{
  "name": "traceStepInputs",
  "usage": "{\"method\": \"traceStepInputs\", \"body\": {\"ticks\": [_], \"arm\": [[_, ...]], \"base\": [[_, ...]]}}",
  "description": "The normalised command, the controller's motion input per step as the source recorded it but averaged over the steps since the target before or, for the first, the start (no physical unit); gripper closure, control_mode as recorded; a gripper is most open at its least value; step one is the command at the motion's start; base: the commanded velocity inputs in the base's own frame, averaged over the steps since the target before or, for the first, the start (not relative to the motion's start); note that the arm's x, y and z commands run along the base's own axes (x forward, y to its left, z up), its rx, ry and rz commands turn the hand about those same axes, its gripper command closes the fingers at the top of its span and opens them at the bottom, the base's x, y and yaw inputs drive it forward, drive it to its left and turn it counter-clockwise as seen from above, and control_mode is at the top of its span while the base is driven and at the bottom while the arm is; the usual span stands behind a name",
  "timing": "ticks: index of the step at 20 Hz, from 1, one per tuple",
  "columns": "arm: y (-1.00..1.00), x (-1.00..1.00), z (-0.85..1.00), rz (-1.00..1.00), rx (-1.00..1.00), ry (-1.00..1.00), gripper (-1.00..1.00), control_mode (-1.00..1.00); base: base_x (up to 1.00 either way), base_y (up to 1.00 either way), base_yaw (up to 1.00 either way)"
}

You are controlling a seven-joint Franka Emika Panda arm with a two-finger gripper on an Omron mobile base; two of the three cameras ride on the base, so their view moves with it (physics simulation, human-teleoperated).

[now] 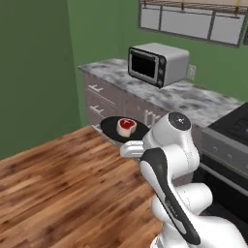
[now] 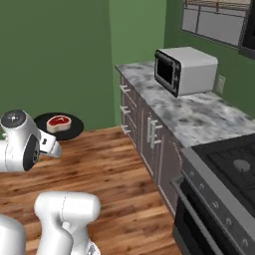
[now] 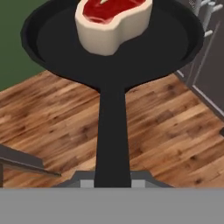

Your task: Pick up the pan with the steak in it and place it on the dining table. Then place the steak on the plate.

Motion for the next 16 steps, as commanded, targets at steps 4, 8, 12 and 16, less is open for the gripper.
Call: {"method": "traceStepInputs", "body": {"ticks": [4, 8, 12, 16], "arm": [[0.0, 0.0, 0.0, 0.0, 0.0, 0.0, 1.0, 1.0], [0.0, 0.0, 0.0, 0.0, 0.0, 0.0, 1.0, 1.0], [0.0, 0.0, 0.0, 0.0, 0.0, 0.0, 1.0, 1.0], [0.0, 0.0, 0.0, 0.0, 0.0, 0.0, 1.0, 1.0]], "base": [[-0.23, -0.01, 0.45], [-0.22, -0.01, 0.45], [-0.21, -0.01, 0.45], [-0.21, -0.01, 0.46]]}}
